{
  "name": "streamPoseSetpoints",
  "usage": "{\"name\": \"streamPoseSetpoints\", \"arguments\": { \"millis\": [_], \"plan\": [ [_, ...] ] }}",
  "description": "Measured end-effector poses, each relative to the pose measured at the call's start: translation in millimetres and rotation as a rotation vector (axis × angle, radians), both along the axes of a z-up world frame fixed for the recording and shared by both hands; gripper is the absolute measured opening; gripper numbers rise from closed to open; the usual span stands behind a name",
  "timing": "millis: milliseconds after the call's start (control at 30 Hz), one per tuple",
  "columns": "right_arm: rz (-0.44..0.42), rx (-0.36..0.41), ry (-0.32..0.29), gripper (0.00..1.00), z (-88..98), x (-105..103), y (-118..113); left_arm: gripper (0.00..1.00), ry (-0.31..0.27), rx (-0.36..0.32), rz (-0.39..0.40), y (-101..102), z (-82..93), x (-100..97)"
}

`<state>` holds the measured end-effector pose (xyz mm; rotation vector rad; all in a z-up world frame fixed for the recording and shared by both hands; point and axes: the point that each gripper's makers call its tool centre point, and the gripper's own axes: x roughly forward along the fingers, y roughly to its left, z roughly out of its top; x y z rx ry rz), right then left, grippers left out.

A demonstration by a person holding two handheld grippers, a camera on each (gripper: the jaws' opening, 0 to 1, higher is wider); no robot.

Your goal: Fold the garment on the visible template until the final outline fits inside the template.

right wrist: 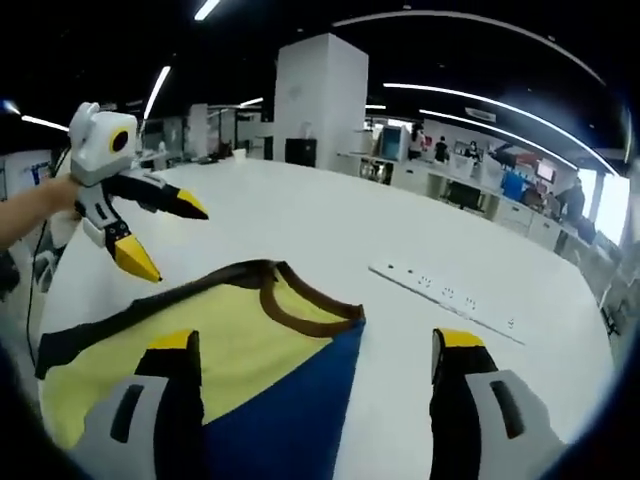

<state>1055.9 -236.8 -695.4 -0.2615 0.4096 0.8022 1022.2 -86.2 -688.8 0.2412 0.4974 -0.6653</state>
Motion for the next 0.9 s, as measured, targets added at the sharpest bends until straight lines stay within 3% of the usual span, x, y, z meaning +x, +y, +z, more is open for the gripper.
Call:
{"name": "streamPoseSetpoints", "arguments": {
  "millis": [333, 500, 767, 900],
  "plan": [
    [0.01, -0.009, -0.001, 1.0, 12.6, -35.0, -4.3, 0.77, 0.002, 0.007, -0.05, -5.6, 14.9, -35.8],
    [0.011, -0.004, -0.006, 1.0, 30.3, -59.9, -4.0, 0.84, -0.025, 0.0, -0.072, -9.2, 32.2, -54.2],
    [-0.013, 0.044, -0.023, 1.0, 58.0, -79.0, -10.4, 0.92, -0.032, -0.015, -0.078, -9.5, 48.9, -81.6],
    [-0.011, 0.078, 0.003, 1.0, 66.5, -100.7, -8.7, 0.93, -0.025, -0.007, -0.087, -8.7, 54.9, -95.7]
  ]
}}
